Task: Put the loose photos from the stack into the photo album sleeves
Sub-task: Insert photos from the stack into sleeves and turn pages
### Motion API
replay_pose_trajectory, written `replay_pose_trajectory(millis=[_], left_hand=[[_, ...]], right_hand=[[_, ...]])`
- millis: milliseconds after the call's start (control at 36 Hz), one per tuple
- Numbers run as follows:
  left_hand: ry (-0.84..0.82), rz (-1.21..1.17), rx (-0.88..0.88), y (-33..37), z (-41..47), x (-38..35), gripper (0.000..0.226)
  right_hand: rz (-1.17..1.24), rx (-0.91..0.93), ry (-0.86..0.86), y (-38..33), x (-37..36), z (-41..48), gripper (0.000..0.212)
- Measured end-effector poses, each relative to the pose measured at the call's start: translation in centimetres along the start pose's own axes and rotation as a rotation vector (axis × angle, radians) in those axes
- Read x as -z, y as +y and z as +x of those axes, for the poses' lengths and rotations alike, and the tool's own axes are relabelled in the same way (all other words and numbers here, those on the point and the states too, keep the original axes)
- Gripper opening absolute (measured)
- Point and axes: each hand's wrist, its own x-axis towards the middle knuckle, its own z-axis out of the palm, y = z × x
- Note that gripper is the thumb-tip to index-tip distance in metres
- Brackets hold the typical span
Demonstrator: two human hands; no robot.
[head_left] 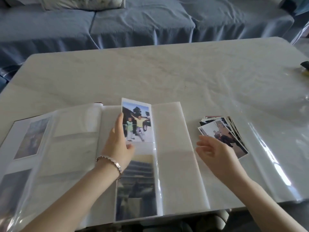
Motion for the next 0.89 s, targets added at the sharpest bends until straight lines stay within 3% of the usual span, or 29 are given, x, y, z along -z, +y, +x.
replay_pose_trajectory(millis=[83, 167, 222, 333, 417, 528, 639, 778, 889], left_hand=[[-0.009, 0.266, -0.073, -0.1, -0.5, -0.8, 0.077], [-0.057, 0.361, -0.245, 0.5, -0.8, -2.0, 0.057], [-0.111, 0.395, -0.325, 1.0, -0.9, -3.0, 0.051], [-0.256, 0.497, -0.322, 1.2, -0.6, -5.5, 0.062], [-0.301, 0.629, -0.263, 0.3, -0.5, -6.5, 0.064], [-0.252, 0.665, -0.247, -1.3, -0.5, -5.9, 0.058], [-0.217, 0.681, -0.264, -2.8, -0.8, -4.4, 0.052], [-0.21, 0.641, -0.209, -3.3, -0.9, -2.7, 0.056], [-0.243, 0.549, -0.138, -2.2, -0.9, -2.5, 0.065]], right_hand=[[-0.12, 0.045, 0.093, 1.2, 1.1, 0.5, 0.03], [-0.279, 0.069, 0.163, 2.3, 1.9, 1.1, 0.028], [-0.381, 0.05, 0.134, 2.7, 2.1, 1.3, 0.036], [-0.726, 0.018, -0.047, 3.4, 2.0, 1.3, 0.061], [-0.893, 0.056, -0.056, 3.6, 1.8, 1.1, 0.057], [-0.849, 0.107, -0.057, 3.6, 2.1, 1.2, 0.05], [-0.737, 0.167, 0.02, 3.2, 2.3, 1.0, 0.031], [-0.682, 0.053, 0.056, 2.1, 3.1, 0.8, 0.023], [-0.543, 0.184, 0.213, 0.0, 2.5, 0.3, 0.037]])
